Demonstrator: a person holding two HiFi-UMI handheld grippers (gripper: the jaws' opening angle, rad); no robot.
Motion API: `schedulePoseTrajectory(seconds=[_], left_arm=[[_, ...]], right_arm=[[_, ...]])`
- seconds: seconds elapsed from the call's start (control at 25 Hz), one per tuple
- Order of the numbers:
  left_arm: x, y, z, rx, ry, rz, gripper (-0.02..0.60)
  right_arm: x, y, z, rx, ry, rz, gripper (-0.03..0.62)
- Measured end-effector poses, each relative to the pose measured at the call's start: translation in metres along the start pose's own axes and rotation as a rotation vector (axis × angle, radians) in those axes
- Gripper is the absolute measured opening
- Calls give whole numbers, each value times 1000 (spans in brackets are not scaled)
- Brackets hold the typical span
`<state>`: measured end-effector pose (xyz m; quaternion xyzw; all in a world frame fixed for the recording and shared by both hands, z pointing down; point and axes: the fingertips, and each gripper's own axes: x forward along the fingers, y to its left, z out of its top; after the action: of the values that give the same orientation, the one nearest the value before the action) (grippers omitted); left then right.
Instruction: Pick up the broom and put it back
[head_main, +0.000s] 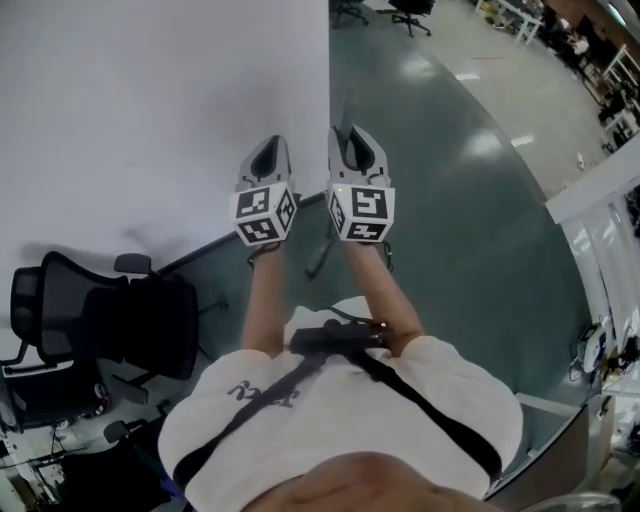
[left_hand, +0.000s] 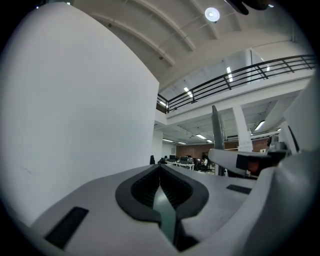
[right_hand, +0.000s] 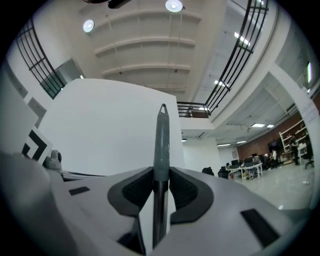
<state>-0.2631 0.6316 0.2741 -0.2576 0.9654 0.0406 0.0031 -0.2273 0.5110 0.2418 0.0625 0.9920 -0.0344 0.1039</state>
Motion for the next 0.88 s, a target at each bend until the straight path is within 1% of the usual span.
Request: schedulePoseTrajectory(seconds=[0.08,0.2,0.44,0.56,0.64,0.68,0.88], left_arm=[[25,-38,-3,-1,7,-62,12],[49,-90,-13,-1,20,-167,12],[110,-245,-25,-10,28,-349,12],[130,-301,-38,-34,39,-446,13],[139,-336,-52,-47,55,-521,12],[143,-360,-58,-49,66,-562,13],[151,-518,-74,-38,102,-797,13]], right_arm=[[-6,-42,10,-12,-11,-61,104],[-20,-93,16,-28,-20,-156,104],[-77,-239,42,-80,-41,-325,104],[-109,-287,42,-117,-35,-425,104],[-133,-314,36,-138,-23,-503,104],[-148,-333,35,-138,-16,-545,104],[-257,-450,51,-130,-9,-806,104]])
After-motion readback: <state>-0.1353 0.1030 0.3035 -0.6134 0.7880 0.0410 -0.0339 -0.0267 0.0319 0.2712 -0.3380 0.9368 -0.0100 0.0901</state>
